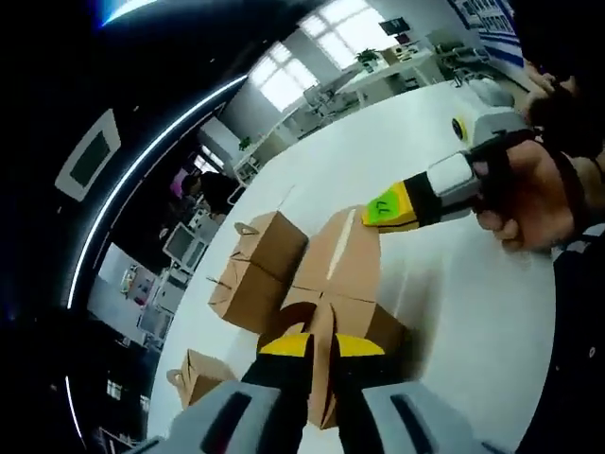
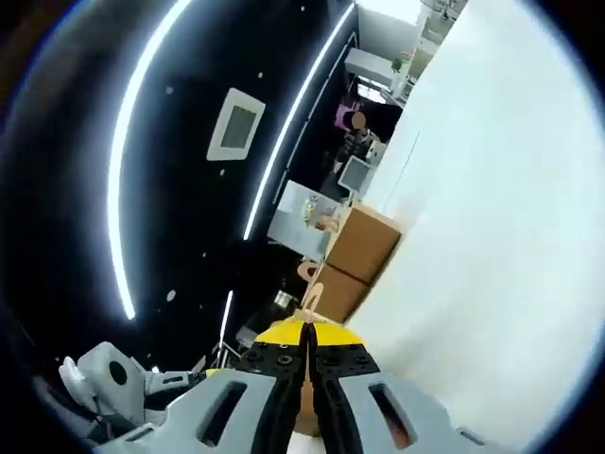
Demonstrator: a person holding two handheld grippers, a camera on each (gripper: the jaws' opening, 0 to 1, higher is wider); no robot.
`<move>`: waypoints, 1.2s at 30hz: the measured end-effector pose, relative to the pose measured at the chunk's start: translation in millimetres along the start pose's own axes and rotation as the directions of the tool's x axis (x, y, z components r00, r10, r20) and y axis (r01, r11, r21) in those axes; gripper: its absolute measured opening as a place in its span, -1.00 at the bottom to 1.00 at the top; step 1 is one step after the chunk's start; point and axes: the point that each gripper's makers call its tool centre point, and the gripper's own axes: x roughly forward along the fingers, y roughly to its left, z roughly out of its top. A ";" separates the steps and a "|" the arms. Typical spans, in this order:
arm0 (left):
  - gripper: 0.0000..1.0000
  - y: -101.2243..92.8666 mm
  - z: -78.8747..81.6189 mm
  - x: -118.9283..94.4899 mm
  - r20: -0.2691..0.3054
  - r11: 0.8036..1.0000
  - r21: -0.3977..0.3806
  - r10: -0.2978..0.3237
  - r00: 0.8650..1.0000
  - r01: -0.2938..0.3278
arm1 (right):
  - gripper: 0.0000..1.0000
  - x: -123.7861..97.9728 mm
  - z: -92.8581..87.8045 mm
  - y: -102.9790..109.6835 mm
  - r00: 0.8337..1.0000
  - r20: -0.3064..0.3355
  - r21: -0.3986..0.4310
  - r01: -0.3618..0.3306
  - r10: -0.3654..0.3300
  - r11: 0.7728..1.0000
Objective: Pick up one paper box from the group, open the paper box, and remove the item inside
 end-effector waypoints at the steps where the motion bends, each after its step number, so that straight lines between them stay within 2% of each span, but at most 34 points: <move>1: -0.92 -0.8 0.4 -0.5 -0.004 1.000 0.011 0.007 1.000 -0.007 | -0.94 -0.3 -0.3 0.3 1.000 -0.001 -0.005 -0.001 0.001 1.000; 9: -0.92 5.8 -0.2 -9.2 -0.006 0.999 0.018 0.048 0.999 -0.048 | -0.94 -0.5 -2.4 -1.2 1.000 -0.015 -0.015 -0.003 0.003 1.000; 12: -0.92 20.0 3.4 -16.2 0.014 0.993 0.022 0.118 0.993 -0.119 | -0.94 -0.5 -1.6 -2.1 1.000 -0.016 -0.023 -0.001 0.001 1.000; 15: -0.92 22.6 4.9 -17.4 0.015 0.993 0.024 0.115 0.993 -0.115 | -0.94 -0.5 -1.5 -1.5 1.000 -0.016 -0.020 -0.002 0.001 1.000; 18: -0.92 11.4 7.8 -13.0 0.027 0.995 0.057 0.077 0.997 -0.078 | -0.94 -0.4 -1.5 -0.8 1.000 -0.015 -0.022 -0.003 0.002 1.000; 21: -0.65 -1.7 2.6 -1.5 0.004 0.998 0.043 0.036 0.999 -0.036 | -0.94 -0.5 -1.0 0.2 1.000 -0.015 -0.024 -0.004 0.004 1.000; 26: -0.60 7.8 7.3 0.8 0.008 0.998 0.048 0.049 0.999 -0.049 | -0.94 -1.6 -0.5 0.7 1.000 -0.015 -0.031 -0.005 0.004 0.999; 28: -0.60 7.6 7.6 1.6 0.000 0.997 0.064 0.045 0.999 -0.045 | -0.94 -1.7 -0.5 0.9 1.000 -0.016 -0.036 -0.006 0.005 0.999; 31: -0.60 12.7 4.6 3.6 -0.022 0.990 0.116 0.082 0.996 -0.079 | -0.94 -1.4 -0.3 1.3 1.000 -0.018 -0.044 -0.009 0.009 0.999; 33: -0.64 12.8 2.2 4.4 -0.029 0.987 0.129 0.097 0.995 -0.093 | -0.94 -1.4 -0.5 1.7 1.000 -0.021 -0.048 -0.013 0.012 0.999; 36: -0.77 6.0 1.2 4.7 -0.033 0.988 0.134 0.085 0.996 -0.080 | -0.94 -1.6 -0.8 1.8 1.000 -0.024 -0.051 -0.016 0.014 0.999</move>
